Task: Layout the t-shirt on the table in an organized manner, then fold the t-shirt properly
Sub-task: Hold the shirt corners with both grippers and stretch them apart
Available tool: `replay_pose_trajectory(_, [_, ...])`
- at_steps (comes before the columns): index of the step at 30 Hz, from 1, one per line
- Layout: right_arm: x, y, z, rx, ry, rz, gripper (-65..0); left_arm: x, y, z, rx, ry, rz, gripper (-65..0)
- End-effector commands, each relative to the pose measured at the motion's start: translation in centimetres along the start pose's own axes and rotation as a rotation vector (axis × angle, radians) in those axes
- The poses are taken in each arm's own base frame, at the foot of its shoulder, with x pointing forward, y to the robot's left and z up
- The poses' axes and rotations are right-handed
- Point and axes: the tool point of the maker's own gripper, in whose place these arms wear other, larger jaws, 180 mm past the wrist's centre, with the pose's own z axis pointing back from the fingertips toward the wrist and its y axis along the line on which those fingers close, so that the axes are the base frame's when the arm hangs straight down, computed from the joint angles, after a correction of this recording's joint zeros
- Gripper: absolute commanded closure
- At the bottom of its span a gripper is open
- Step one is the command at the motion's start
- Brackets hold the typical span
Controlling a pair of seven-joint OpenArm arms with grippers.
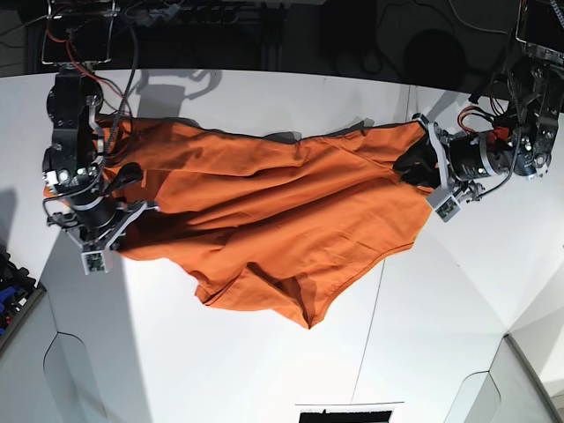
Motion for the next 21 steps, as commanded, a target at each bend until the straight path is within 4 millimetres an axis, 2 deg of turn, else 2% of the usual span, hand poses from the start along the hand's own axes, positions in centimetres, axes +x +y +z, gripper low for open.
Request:
replay_pose_trajectory(1, [2.7, -1.5, 0.2, -0.030, -0.074, 0.014, 0.0, 0.4, 0.1, 0.5, -0.003, -0.016, -0.013, -21.1])
replay_pose_trajectory(5, [4.2, -3.3, 0.4, -0.063, -0.098, 0.042, 0.0, -2.1, -1.4, 0.4, -0.030, 0.018, 0.022, -21.1])
replay_pose_trajectory(8, [5.3, -4.4, 0.5, -0.081, -0.118, 0.052, 0.0, -3.2, -1.7, 0.4, -0.024, 0.037, 0.017, -21.1])
replay_pose_trajectory(14, [7.0, -6.4, 0.2, -0.110, -0.147, 0.064, 0.0, -4.2, -0.9, 0.4, 0.015, 0.085, -0.023, -21.1])
replay_pose_trajectory(17, [7.7, -7.5, -0.2, -0.129, -0.148, 0.059, 0.0, -5.1, 0.2, 0.5, 0.038, 0.108, -0.016, -21.1])
replay_pose_trajectory(18, [7.9, -7.9, -0.3, -0.138, -0.147, 0.055, -5.0, -5.5, 0.7, 0.4, 0.046, 0.119, -0.005, -21.1])
replay_pose_trajectory(21, [7.9, -8.8, -0.6, -0.154, -0.136, 0.040, -27.6, -6.6, 2.3, 0.3, 0.072, 0.145, 0.032, -21.1])
